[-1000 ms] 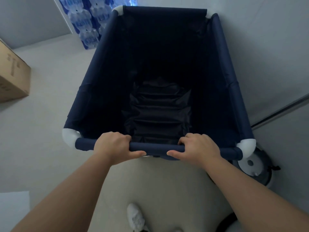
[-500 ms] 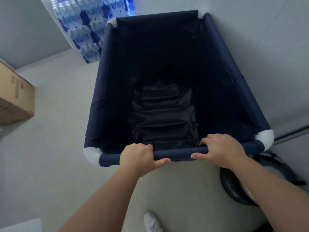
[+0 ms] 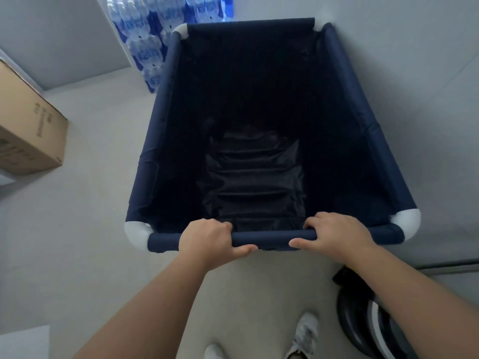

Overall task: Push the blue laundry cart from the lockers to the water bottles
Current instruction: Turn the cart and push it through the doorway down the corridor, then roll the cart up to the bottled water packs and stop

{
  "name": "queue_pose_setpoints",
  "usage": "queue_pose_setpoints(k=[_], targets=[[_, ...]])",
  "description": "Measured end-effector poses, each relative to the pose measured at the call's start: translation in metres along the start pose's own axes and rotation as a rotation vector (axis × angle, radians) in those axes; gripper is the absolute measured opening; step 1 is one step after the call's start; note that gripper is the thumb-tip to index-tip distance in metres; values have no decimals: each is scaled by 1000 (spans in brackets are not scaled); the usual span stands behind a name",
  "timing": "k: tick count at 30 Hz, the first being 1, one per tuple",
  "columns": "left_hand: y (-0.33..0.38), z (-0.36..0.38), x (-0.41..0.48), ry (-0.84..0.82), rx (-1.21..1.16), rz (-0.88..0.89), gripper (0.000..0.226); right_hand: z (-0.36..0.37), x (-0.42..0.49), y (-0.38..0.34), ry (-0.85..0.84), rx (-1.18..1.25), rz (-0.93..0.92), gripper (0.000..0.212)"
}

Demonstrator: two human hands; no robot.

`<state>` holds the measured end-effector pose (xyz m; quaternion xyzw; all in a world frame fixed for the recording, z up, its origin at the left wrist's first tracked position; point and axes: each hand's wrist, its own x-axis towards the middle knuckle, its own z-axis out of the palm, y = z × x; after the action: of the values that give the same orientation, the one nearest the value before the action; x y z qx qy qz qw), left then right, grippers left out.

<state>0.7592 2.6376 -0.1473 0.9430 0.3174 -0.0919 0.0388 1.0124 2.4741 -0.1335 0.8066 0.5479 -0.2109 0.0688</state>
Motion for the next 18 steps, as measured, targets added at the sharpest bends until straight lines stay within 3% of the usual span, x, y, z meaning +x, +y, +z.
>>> queue_pose_setpoints(k=[6, 13, 18], targets=[[1, -7, 34, -3, 21, -26, 85, -18, 34, 20, -35, 5, -38, 108], [-3, -13, 69, 0, 35, -92, 85, -38, 75, 34, -84, -8, -63, 91], [-4, -18, 84, 13, 28, -114, 90, -54, 95, 40, -116, -1, -114, 99]])
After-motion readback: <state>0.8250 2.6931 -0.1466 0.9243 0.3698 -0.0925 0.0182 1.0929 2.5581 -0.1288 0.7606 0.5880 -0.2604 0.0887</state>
